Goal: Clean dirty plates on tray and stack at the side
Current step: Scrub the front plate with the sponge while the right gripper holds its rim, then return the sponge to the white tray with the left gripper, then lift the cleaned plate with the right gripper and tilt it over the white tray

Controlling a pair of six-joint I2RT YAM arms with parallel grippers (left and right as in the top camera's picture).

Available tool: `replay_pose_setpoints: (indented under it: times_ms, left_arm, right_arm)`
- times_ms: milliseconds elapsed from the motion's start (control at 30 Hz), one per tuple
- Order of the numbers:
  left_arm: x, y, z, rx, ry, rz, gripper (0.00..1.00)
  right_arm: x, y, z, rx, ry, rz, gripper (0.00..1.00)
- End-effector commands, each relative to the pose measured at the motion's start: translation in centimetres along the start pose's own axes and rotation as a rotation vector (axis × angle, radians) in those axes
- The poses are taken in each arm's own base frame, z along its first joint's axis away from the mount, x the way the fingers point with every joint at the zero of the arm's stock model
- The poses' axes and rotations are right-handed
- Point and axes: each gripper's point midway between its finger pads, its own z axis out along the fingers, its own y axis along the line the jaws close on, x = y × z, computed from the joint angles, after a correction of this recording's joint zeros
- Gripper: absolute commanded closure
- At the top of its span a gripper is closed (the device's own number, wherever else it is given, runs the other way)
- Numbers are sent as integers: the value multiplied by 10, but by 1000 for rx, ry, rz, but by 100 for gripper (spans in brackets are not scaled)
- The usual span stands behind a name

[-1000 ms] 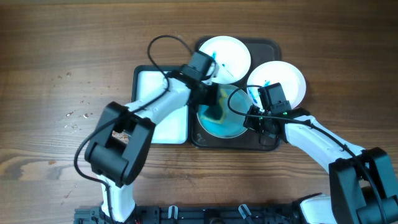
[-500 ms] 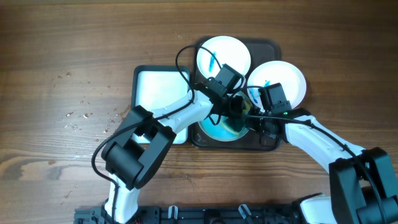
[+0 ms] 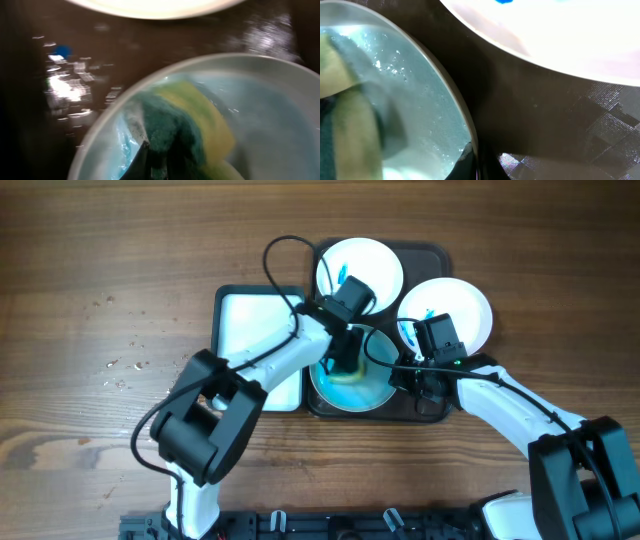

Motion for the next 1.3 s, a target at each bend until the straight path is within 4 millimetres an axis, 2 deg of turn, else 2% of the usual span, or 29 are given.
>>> replay_pose_setpoints:
  times_ms: [0,67,100,133,200,233,300,333,400,467,500,633,700,767,800,867,967,1033,1133,1200,1267]
  left_arm:
    - [-1,37,-8,-30,3,-128,96]
    - [-5,16,-32,131,11,-146,96]
    - [-8,7,-59,229,3,-157,96]
    - [-10,8,-79,264,-13,-168,96]
    - [-12,26,-117,255,-57,-201,96]
    - [-12,34,-126,237,-72,-215,96]
    - [-6,74,-148,127,-102,-277,96]
    - [-1,93,-152,64,-100,-306,96]
    - [13,132,-152,-61,-62,-369,96]
    - [27,152,-142,-102,-16,-414,96]
    - [37,162,-129,-116,11,-431,96]
    - [59,185,-84,-142,31,-432,94]
    - [67,189,-73,-135,38,-448,91]
    - [65,181,-75,-74,39,-461,82]
    - [62,178,-78,-46,29,-465,71]
    - [53,172,-92,10,3,-474,58]
    - [40,174,-128,46,-57,-505,34]
    - [31,176,-159,84,-119,-534,17]
    - [24,190,-209,108,-252,-652,8]
    - [24,198,-235,121,-336,-707,2]
    - [28,206,-261,115,-421,-742,0]
  right_arm:
    - [-1,-11,3,41,-8,6,96]
    - [-1,-10,3,40,-8,-31,96]
    - [-2,-10,3,39,-7,-106,96]
    - [-1,-11,3,42,-2,-167,96]
    - [3,-10,3,32,18,-240,96]
    - [5,-8,3,17,29,-257,96]
    - [9,-3,3,-16,48,-272,95]
    - [10,-1,3,-27,53,-274,93]
    - [9,1,3,-35,48,-276,91]
    - [7,3,3,-40,37,-279,91]
    - [6,4,3,-44,31,-285,91]
    - [9,6,-4,-41,65,-278,96]
    - [5,13,-18,-34,76,-276,96]
    - [-7,34,-49,-47,59,-338,96]
    - [-14,44,-64,-49,42,-366,95]
    - [-24,58,-88,-25,17,-393,96]
    - [-34,83,-117,-2,-28,-451,96]
    - [-41,102,-133,10,-93,-502,96]
    - [-51,132,-144,37,-207,-576,96]
    - [-53,148,-140,46,-266,-618,95]
    - [-53,163,-131,58,-310,-662,96]
